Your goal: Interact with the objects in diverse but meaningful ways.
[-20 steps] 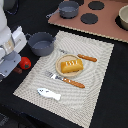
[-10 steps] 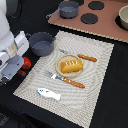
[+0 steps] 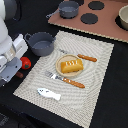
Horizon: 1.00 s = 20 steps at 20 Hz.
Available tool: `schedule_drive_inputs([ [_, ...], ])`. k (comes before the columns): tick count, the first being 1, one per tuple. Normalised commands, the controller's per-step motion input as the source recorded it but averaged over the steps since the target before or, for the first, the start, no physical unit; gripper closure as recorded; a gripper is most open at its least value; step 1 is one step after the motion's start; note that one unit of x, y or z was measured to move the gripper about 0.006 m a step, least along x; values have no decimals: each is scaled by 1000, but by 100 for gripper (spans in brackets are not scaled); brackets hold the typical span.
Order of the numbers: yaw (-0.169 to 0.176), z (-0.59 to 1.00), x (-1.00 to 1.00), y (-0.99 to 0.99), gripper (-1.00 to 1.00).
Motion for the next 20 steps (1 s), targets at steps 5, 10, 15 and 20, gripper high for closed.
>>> schedule_drive_inputs([
  [5,-29,444,-132,9,-100],
  [10,-113,1000,-17,119,-100],
  [15,-52,717,-11,207,-100],
  [20,-33,630,17,297,-100],
])
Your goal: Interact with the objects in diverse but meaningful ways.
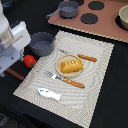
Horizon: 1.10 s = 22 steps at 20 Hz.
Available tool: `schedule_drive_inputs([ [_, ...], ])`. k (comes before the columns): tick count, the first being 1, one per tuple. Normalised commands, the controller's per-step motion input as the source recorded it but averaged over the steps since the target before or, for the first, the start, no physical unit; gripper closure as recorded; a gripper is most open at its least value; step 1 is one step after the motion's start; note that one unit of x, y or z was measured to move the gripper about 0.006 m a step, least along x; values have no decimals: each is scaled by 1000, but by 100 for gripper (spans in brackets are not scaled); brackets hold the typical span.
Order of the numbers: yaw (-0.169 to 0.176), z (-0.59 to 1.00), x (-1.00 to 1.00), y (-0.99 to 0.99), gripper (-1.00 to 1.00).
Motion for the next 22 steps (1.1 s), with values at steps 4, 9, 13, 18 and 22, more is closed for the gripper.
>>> schedule_drive_inputs([
  [4,-48,399,211,382,-100],
  [9,-63,101,353,327,-100],
  [13,-48,10,275,369,-100],
  [18,-21,114,314,491,-100],
  [22,1,146,273,545,-100],
])
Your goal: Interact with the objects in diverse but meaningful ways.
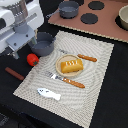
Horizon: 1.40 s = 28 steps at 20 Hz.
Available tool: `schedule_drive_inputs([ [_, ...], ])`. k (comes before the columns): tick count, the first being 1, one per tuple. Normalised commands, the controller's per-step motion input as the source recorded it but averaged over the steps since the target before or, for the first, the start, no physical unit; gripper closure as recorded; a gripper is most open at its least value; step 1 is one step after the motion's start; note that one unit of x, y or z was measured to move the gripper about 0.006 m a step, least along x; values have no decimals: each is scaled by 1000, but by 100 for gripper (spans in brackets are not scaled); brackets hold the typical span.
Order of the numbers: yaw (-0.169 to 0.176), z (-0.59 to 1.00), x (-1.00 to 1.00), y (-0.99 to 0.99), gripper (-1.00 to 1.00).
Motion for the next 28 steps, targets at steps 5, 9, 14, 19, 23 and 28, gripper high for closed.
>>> schedule_drive_inputs([
  [5,25,71,209,494,-100],
  [9,56,4,114,344,-100],
  [14,101,-74,20,201,-100],
  [19,110,-131,-23,127,-100],
  [23,115,-116,-18,96,-100],
  [28,100,-202,-9,107,-100],
])
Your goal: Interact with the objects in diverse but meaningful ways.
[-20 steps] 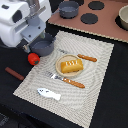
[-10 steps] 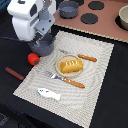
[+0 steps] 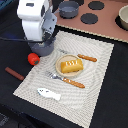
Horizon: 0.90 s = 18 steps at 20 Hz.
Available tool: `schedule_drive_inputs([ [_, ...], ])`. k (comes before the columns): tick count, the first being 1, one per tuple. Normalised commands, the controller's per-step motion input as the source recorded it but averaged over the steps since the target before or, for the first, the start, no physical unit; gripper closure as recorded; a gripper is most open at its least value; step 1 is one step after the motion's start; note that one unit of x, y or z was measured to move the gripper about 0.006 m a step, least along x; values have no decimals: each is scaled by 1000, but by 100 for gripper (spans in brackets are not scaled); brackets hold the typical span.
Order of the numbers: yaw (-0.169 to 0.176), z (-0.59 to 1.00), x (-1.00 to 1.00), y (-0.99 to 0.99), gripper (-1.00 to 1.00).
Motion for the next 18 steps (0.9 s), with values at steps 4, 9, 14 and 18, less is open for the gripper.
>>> schedule_drive_inputs([
  [4,84,-249,-65,64,-100],
  [9,66,-149,-26,17,-100],
  [14,57,-171,-30,0,-100],
  [18,56,-289,-64,12,-100],
])
